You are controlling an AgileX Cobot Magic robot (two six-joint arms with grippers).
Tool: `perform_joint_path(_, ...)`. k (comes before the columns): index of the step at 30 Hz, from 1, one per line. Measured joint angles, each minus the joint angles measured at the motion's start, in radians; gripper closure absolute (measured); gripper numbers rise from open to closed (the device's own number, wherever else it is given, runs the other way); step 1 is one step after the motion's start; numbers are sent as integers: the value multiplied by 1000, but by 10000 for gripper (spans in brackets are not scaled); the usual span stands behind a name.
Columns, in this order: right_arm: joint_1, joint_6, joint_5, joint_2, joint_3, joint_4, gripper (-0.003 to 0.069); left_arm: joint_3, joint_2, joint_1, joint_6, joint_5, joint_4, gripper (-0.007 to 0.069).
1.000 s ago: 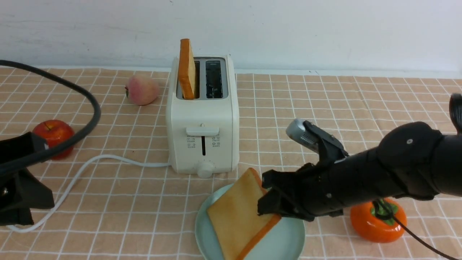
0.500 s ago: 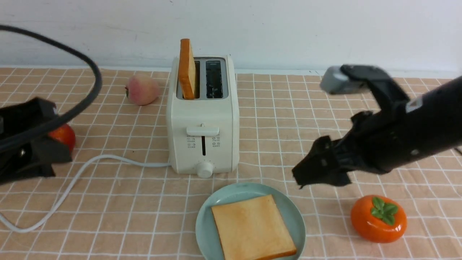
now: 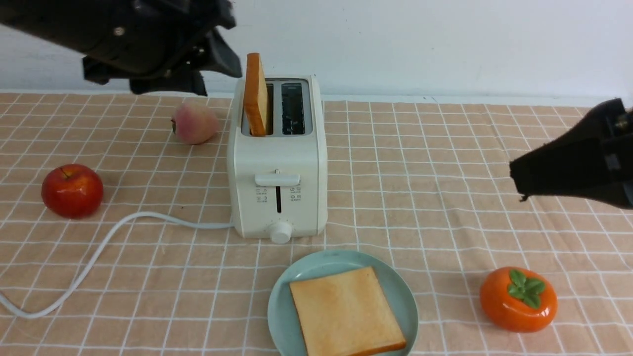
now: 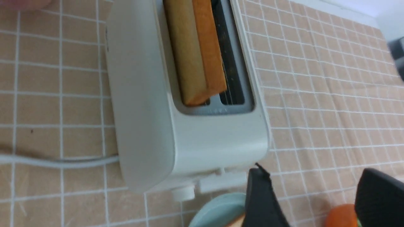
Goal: Take toasted bread from bread machine on light coffee tablecloth place on plate.
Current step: 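Reach for a toast slice standing in the toaster with the left gripper, then place the slice of bread on the plate with the left gripper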
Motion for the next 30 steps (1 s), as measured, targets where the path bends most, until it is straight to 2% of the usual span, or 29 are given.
perform_joint_path(4,0,29,42,-7,0,0,161,-212,213,-64,-240,66,282,167)
perform_joint_path(9,0,46,110,-8,0,0,162,-399,426,-73,-366,138,431,176)
perform_joint_path(12,0,47,146,-8,0,0,162,-468,509,-73,-346,175,429,244)
perform_joint_path(15,0,48,158,-8,0,-1,162,-493,525,-73,-315,188,420,398)
perform_joint_path(17,0,48,158,-8,0,-1,163,-498,506,-74,-308,199,415,531)
perform_joint_path(21,0,47,160,-8,0,-12,162,-498,413,-74,-291,219,425,517)
perform_joint_path(26,0,47,160,-8,0,-45,162,-498,213,-74,-206,263,388,517)
perform_joint_path(30,0,47,151,-8,0,-84,162,-433,-47,-74,-43,308,186,517)
